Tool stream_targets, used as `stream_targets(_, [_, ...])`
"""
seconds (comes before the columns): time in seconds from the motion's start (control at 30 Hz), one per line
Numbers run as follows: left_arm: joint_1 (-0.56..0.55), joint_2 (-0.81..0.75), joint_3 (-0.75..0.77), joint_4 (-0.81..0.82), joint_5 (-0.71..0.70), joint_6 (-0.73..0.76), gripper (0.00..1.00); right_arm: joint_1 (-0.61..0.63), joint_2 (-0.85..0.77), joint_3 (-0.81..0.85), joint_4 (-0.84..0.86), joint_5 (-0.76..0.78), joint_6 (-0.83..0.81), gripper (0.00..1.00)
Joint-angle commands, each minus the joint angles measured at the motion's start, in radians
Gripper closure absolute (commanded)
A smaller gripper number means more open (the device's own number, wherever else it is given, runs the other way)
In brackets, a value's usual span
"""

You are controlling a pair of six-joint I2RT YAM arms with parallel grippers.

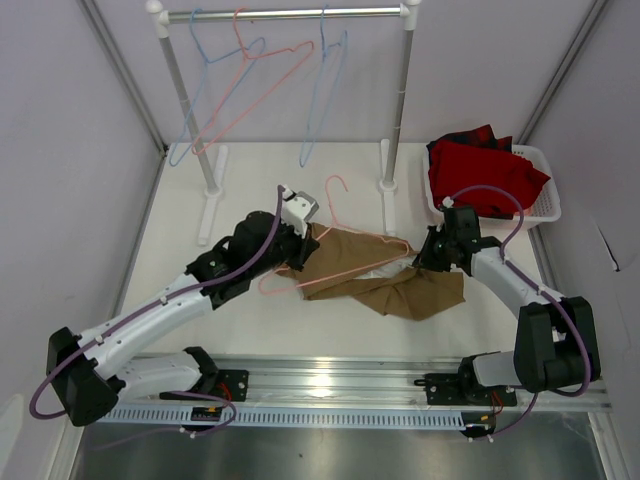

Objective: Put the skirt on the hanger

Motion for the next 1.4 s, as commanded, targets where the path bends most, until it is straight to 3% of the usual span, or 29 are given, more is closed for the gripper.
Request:
stream_targets(0.0, [-0.027,-0.024,-0.003,0.151,-0.177,0.104,1.0,-0.018,-0.02,0.031,0.019,-0.011,-0.001,1.0])
stream_targets(0.27, [-0.038,-0.06,-0.111,0.314,-0.125,0.288,1.0,-0.044,-0.009,0.04,0.033,-0.054,-0.003,1.0])
stream_targets(0.63, [-0.121,-0.065,-0.207,0.435,-0.102,0.333,1.0,-0.048,0.006,0.059,0.045,-0.106,0.011,1.0])
stream_targets(1.17, [-0.223,-0.053,-0.183,0.352,-0.033,0.321,1.0,-0.044,0.077,0.085,0.056,-0.117,0.023,1.0])
stream_targets(1.37, [-0.225,-0.018,-0.151,0.305,0.094,0.296,1.0,-0.031,0.091,0.106,0.05,-0.104,0.022,1.0])
